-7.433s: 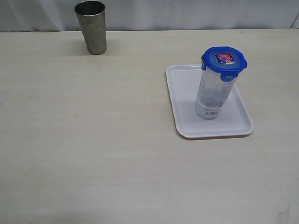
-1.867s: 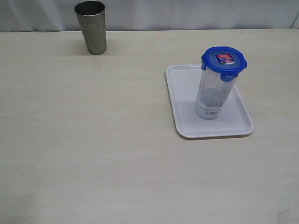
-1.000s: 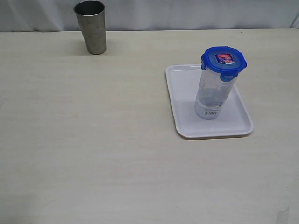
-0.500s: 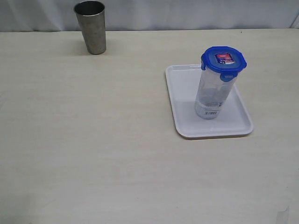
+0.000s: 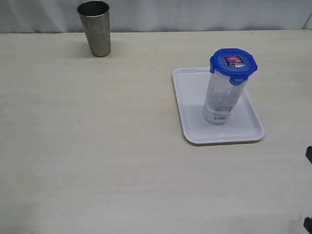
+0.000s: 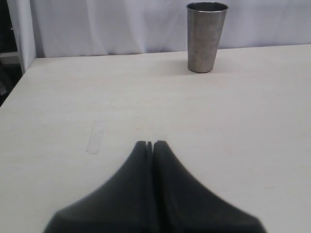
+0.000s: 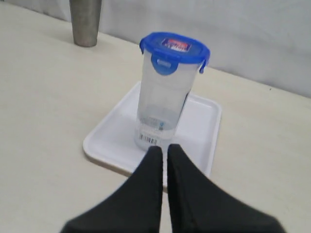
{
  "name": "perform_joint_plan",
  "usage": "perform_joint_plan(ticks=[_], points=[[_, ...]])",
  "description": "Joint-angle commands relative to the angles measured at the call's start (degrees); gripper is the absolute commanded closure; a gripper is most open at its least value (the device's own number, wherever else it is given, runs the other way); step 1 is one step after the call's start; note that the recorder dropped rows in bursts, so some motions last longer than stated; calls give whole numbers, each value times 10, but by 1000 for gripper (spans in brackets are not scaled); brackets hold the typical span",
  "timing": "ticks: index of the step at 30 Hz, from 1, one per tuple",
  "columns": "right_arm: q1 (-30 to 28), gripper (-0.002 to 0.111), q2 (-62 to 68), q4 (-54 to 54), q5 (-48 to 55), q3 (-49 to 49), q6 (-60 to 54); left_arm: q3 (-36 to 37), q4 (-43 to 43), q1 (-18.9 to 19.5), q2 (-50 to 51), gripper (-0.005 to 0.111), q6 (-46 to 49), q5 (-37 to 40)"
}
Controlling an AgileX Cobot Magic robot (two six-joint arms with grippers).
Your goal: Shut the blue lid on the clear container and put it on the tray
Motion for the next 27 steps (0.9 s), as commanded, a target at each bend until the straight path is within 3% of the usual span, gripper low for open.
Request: perform_joint_plan(ticks=[1, 4, 9, 22, 27], points=[[-3, 104, -3, 1, -4, 28, -3, 2, 0, 2, -2, 107, -2, -3], [-3, 104, -3, 14, -24, 28, -3, 2, 0, 2, -2, 107, -2, -3], [-3, 104, -3, 134, -29, 28, -3, 2, 0, 2, -2, 107, -2, -3], [-5, 104, -3, 127, -32, 28, -3, 2, 0, 2, -2, 107, -2, -3], [-46, 104, -3, 123, -32, 28, -3, 2, 0, 2, -2, 107, -2, -3]])
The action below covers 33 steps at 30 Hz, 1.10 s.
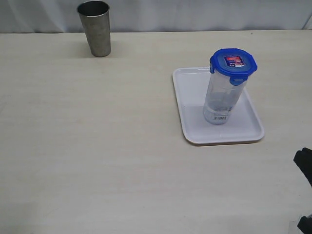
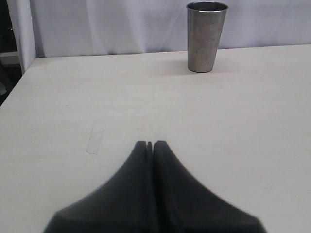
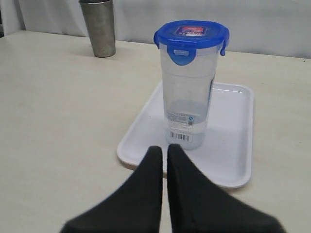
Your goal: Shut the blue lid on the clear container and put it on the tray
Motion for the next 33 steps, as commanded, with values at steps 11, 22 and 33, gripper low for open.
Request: perform_joint_plan(ticks=[11, 22, 33], points=[[-98, 104, -3, -86, -123, 2, -3, 2, 0, 2, -2, 107, -2, -3], [-121, 104, -3, -123, -101, 2, 48, 2, 0, 2, -2, 107, -2, -3], [-121, 104, -3, -127, -25, 2, 91, 2, 0, 2, -2, 107, -2, -3]])
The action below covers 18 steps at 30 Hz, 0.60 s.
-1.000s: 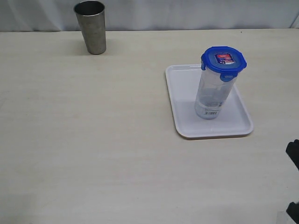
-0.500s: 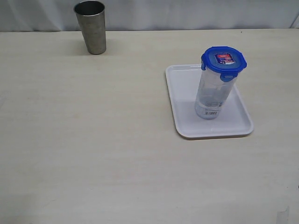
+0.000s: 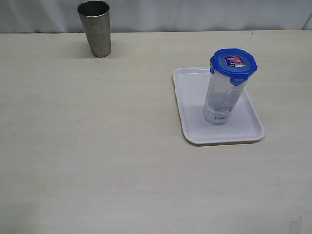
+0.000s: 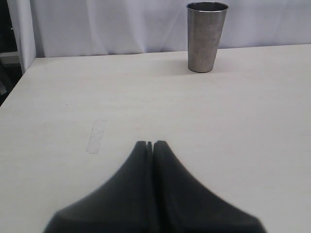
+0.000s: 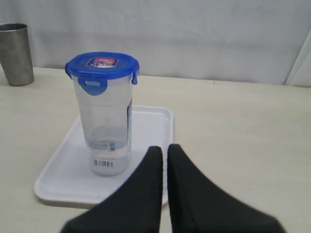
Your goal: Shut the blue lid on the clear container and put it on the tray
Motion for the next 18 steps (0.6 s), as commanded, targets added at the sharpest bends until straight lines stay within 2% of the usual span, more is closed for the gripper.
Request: perform_joint_plan(ticks=[1, 11, 18], points=[[-3, 104, -3, -7, 28, 2, 14, 2, 0, 2, -2, 107, -2, -3], [-4, 104, -3, -7, 30, 2, 14, 2, 0, 2, -2, 107, -2, -3], [-35, 104, -3, -7, 33, 2, 14, 2, 0, 2, -2, 107, -2, -3]])
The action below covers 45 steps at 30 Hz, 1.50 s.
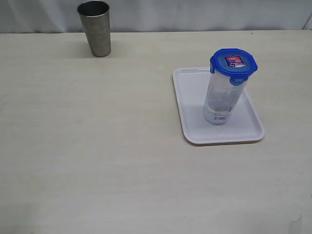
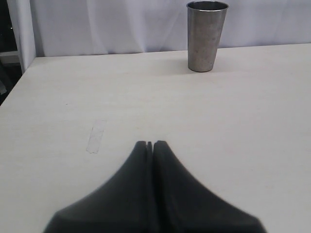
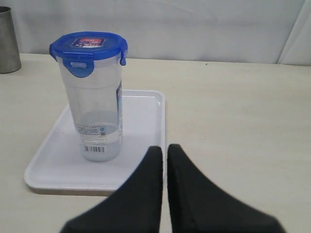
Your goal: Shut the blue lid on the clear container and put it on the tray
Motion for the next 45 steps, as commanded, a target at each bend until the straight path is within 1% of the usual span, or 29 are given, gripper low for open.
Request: perform_joint_plan(ticks=[1, 6, 45], points=[[-13, 104, -3, -7, -1, 2, 4, 2, 0, 2, -2, 107, -2, -4], [-13, 104, -3, 8, 2, 2, 4, 2, 0, 2, -2, 107, -2, -4], [-13, 104, -3, 9, 2, 2, 4, 2, 0, 2, -2, 107, -2, -4]])
